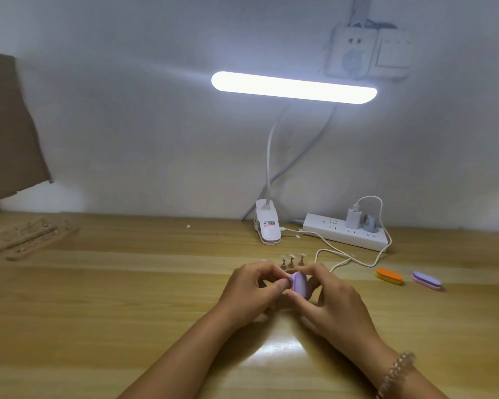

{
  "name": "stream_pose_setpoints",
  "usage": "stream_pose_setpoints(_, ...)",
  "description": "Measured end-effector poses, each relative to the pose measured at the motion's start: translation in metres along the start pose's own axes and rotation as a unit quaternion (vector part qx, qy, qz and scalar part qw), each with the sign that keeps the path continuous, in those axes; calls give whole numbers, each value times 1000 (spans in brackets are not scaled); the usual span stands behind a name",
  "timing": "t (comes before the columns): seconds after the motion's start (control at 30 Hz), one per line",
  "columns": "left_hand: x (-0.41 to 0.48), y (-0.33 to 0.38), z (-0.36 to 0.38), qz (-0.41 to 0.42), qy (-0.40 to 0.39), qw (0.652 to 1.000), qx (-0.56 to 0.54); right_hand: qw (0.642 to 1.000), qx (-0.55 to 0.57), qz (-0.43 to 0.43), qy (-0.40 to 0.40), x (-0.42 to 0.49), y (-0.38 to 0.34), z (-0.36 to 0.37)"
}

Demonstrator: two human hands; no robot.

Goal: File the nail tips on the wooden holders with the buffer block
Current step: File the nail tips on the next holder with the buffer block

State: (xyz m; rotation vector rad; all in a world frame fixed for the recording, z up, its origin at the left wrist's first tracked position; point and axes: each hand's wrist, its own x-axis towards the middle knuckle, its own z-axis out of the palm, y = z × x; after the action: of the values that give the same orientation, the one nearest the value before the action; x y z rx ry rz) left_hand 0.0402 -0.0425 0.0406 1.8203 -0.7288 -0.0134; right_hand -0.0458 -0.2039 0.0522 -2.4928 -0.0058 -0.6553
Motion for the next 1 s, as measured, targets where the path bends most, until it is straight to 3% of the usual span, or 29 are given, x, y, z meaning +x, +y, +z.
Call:
stream_pose_setpoints(0.13,1,0,1,0,14,1000,12,999,26,6,32,2,1,0)
stream_pose_setpoints(0.23,-1,1,2,17,-1,997,74,999,-6,-35,2,-3,-1,2)
stream_pose_setpoints(0.5,-4,4,2,52,0,976,212,997,-65,-32,-22,-3,3,0)
stream_pose_setpoints(0.63,-6,4,5,81,-26,960,265,999,-25,-40,-17,-1,5,0)
stream_pose_setpoints(0.93,-4,6,3,62,2,983,170,998,-9,-39,-39,-1,11,5)
stream_pose_setpoints(1.0,-5,7,4,65,-6,979,194,999,7,-34,-36,0,13,6)
